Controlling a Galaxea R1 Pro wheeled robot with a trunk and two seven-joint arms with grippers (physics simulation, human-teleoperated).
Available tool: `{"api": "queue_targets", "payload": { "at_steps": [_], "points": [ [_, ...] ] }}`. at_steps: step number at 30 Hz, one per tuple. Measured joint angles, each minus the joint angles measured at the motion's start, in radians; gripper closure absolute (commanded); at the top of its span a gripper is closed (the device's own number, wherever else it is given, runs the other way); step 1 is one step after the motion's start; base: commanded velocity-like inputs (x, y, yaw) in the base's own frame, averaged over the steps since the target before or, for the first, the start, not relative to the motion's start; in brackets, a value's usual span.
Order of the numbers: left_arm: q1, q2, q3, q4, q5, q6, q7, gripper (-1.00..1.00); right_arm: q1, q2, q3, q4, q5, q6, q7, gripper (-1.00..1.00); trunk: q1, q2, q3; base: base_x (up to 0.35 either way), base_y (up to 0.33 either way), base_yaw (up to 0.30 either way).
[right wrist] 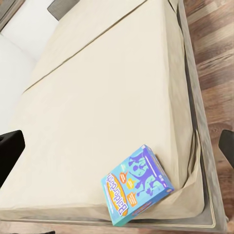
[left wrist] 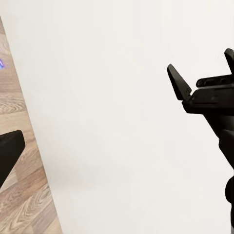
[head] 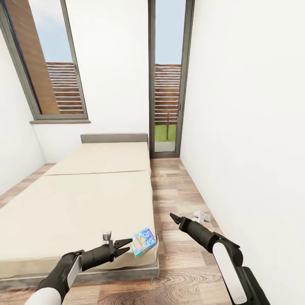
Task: Put all the toys in the child's room - the three board games (two on the bed and one on the table), the two jigsaw puzzles on the table, and the tennis ball on the table - inside the toy box on the table in the child's room.
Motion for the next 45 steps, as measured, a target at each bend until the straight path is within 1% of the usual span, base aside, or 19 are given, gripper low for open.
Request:
{"api": "queue_targets", "payload": {
  "at_steps": [6, 7, 11, 13, 17, 21, 36, 43, 45],
  "points": [
    [0.001, -0.034, 0.001, 0.000, 0.006, -0.001, 0.034, -1.00, 0.000, 0.000, 0.000, -0.002, 0.000, -0.001, 0.000, -1.00, 0.000, 0.000, 0.000, 0.000, 0.000, 0.000],
    [0.001, -0.045, -0.002, 0.001, 0.010, 0.000, 0.140, -1.00, 0.000, 0.000, 0.000, -0.002, 0.000, -0.001, 0.000, -1.00, 0.004, -0.007, -0.003, 0.000, 0.000, 0.000],
    [0.002, -0.060, -0.001, 0.001, 0.014, 0.001, 0.203, -1.00, 0.000, 0.000, 0.000, -0.002, 0.000, -0.001, 0.000, -1.00, 0.019, -0.035, -0.016, 0.000, 0.000, 0.000],
    [0.002, -0.065, 0.000, 0.001, 0.015, 0.001, 0.216, -1.00, 0.000, 0.000, 0.000, -0.003, 0.000, -0.001, 0.000, -1.00, 0.027, -0.049, -0.022, 0.000, 0.000, 0.000],
    [0.002, -0.071, 0.002, 0.002, 0.015, 0.002, 0.230, -1.00, 0.000, 0.000, 0.000, -0.003, 0.000, -0.001, 0.000, -1.00, 0.042, -0.077, -0.034, 0.000, 0.000, 0.000],
    [0.002, -0.076, 0.002, 0.002, 0.016, 0.001, 0.235, -1.00, 0.000, 0.000, 0.000, -0.004, 0.000, -0.002, 0.000, -1.00, 0.042, -0.077, -0.034, 0.000, 0.000, 0.000],
    [0.005, -0.110, 0.002, 0.001, 0.015, -0.004, 0.238, -1.00, 0.000, 0.000, 0.000, -0.005, 0.000, -0.002, -0.002, -1.00, 0.042, -0.077, -0.034, 0.000, 0.000, 0.000],
    [0.007, -0.115, 0.003, -0.006, 0.015, -0.035, 0.238, -1.00, 0.000, 0.000, 0.000, -0.005, 0.000, -0.002, -0.003, -1.00, 0.042, -0.077, -0.034, 0.000, 0.000, 0.000],
    [0.008, -0.119, 0.004, -0.007, 0.015, -0.052, 0.238, -1.00, 0.000, 0.000, 0.000, -0.005, 0.000, -0.002, -0.005, -1.00, 0.042, -0.077, -0.034, 0.000, 0.000, 0.000]
  ]
}}
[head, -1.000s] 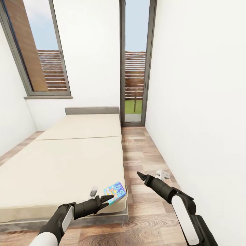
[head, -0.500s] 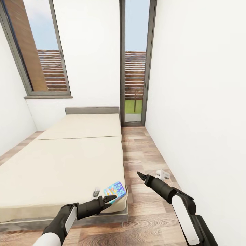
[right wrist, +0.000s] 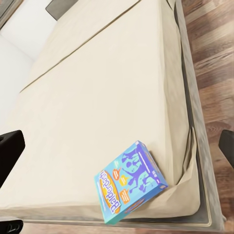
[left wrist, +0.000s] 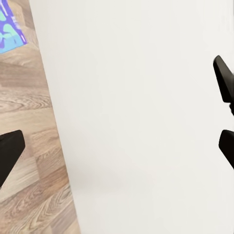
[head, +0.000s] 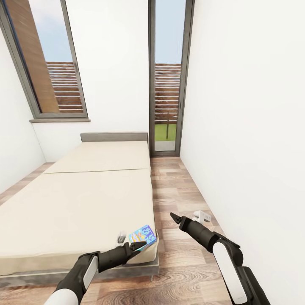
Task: Put all the toys in the child's room - the three board games (two on the bed and one on the table), the two jigsaw puzzles on the table, and the tennis ball on the table - inside the toy box on the table in the child's room.
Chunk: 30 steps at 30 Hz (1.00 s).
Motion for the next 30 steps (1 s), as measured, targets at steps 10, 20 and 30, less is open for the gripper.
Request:
{"api": "queue_targets", "payload": {
  "at_steps": [10, 20, 30],
  "points": [
    [0.003, -0.012, 0.084, -0.006, 0.007, -0.031, 0.009, -1.00, 0.000, 0.000, 0.000, 0.000, 0.000, 0.000, -0.003, -1.00, 0.000, 0.000, 0.000, 0.000, 0.000, 0.000],
    [0.003, -0.017, 0.166, -0.007, 0.009, -0.032, 0.102, -1.00, 0.000, 0.000, 0.000, 0.001, 0.002, -0.001, -0.003, -1.00, 0.000, 0.000, 0.000, 0.000, 0.000, 0.000],
    [0.003, -0.020, 0.188, -0.002, 0.009, -0.029, 0.140, -1.00, 0.000, 0.000, -0.009, 0.001, 0.000, 0.000, 0.001, -1.00, 0.031, -0.056, -0.025, 0.000, 0.000, 0.000]
  ]
}}
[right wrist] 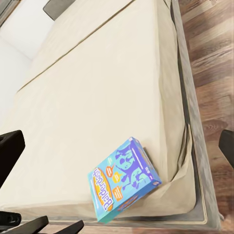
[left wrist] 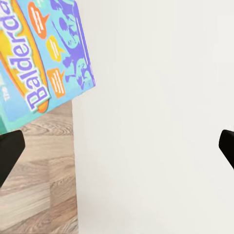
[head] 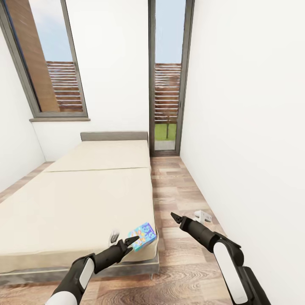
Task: Put all the toys in the child's room - the three board games (two on the bed and one on the table), the two jigsaw puzzles on the table, and the tennis ball on the table - inside the toy box on the table in the child's room.
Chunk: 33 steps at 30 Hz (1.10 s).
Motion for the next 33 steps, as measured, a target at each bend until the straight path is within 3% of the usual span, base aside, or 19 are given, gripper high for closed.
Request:
{"api": "queue_targets", "payload": {
  "at_steps": [6, 19, 33],
  "points": [
    [0.000, -0.001, 0.032, 0.001, 0.000, 0.001, 0.002, -1.00, 0.000, 0.000, -0.011, -0.001, 0.000, 0.001, 0.004, -1.00, 0.023, -0.042, -0.019, 0.000, 0.000, 0.000],
    [0.000, -0.003, 0.049, 0.006, 0.001, -0.003, 0.004, -1.00, 0.000, 0.000, -0.014, -0.001, 0.000, 0.001, 0.005, -1.00, 0.023, -0.042, -0.019, 0.000, 0.000, 0.000],
    [0.000, -0.003, 0.051, 0.006, 0.001, -0.003, 0.004, -1.00, 0.000, 0.000, -0.014, -0.001, 0.000, 0.001, 0.005, -1.00, 0.077, -0.140, -0.063, 0.000, 0.000, 0.000]
  ]
}}
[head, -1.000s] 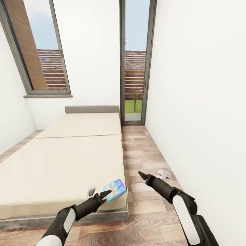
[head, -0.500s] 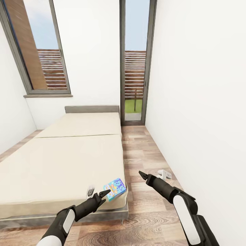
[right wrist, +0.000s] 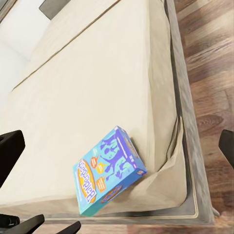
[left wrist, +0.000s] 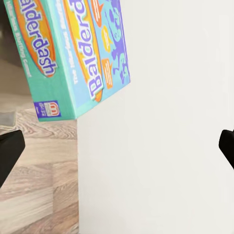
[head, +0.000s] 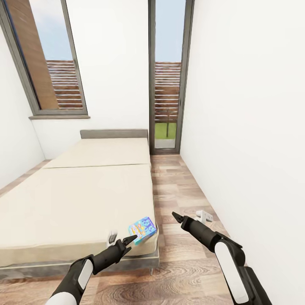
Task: Put all the toys in the child's room - the three board games (two on the bed and one on the table), the two jigsaw puzzles on the table, and the tennis ball on the table - inside the toy box on the table in the child's room.
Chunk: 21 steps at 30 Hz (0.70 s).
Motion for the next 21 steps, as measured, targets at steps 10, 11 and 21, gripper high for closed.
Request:
{"api": "queue_targets", "payload": {
  "at_steps": [10, 11, 21],
  "points": [
    [0.000, -0.001, -0.001, 0.000, 0.000, 0.000, 0.000, -1.00, 0.000, 0.000, 0.000, 0.000, 0.000, 0.000, 0.000, -1.00, 0.000, 0.000, 0.000, 0.000, 0.000, 0.000],
    [0.000, -0.001, -0.001, 0.000, 0.000, 0.000, 0.000, -1.00, 0.000, 0.000, 0.000, 0.000, 0.000, 0.000, 0.000, -1.00, 0.000, 0.000, 0.000, 0.000, 0.000, 0.000],
    [0.000, -0.001, -0.001, 0.000, 0.000, 0.000, 0.000, -1.00, 0.000, 0.000, 0.000, 0.000, 0.000, 0.000, 0.000, -1.00, 0.008, -0.014, -0.006, 0.000, 0.000, 0.000]
  ]
}}
